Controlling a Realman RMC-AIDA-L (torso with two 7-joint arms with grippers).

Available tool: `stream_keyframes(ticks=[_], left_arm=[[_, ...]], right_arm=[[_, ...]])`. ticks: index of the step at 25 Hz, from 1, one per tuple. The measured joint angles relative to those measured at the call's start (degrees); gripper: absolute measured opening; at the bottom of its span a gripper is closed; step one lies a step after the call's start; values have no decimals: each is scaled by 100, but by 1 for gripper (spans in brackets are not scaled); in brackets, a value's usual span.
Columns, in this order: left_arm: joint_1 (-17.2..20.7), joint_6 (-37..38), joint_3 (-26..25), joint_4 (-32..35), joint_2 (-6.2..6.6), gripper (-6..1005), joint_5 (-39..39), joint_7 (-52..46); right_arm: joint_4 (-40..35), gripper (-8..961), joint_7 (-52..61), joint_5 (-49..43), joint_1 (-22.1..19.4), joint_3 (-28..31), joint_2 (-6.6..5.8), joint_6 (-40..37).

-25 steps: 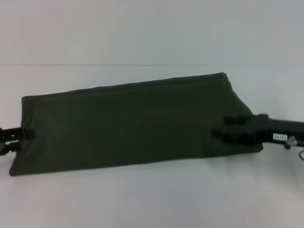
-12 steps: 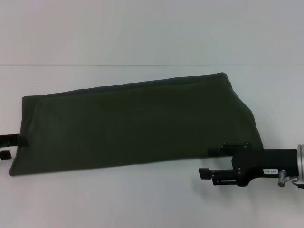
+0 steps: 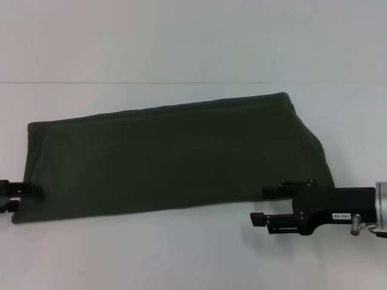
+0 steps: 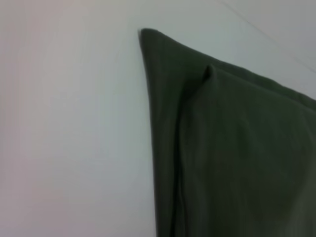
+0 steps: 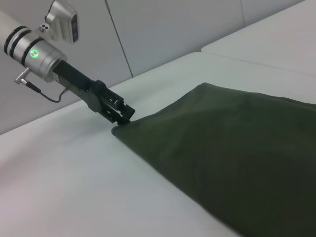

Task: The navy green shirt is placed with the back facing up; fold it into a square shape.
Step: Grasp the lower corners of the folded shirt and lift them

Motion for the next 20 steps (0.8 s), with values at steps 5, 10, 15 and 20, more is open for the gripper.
stream_keyframes(ticks=[5,10,15,20], left_arm=[[-50,0,130,-46,-9,780,1,0],[-63,45,196,-49,-12,776,-3,-7],[-79,47,406,-61,5,765,10,-136],[-47,-54,469,119,-21,671,125,-220]], right_arm=[[26,800,0,-1,9,5,0,38],[24,800,10,-1,17,-2,23,103],[8,800,39,-1,25,-10,35,116],[4,799,43,-1,39,10,43,121]])
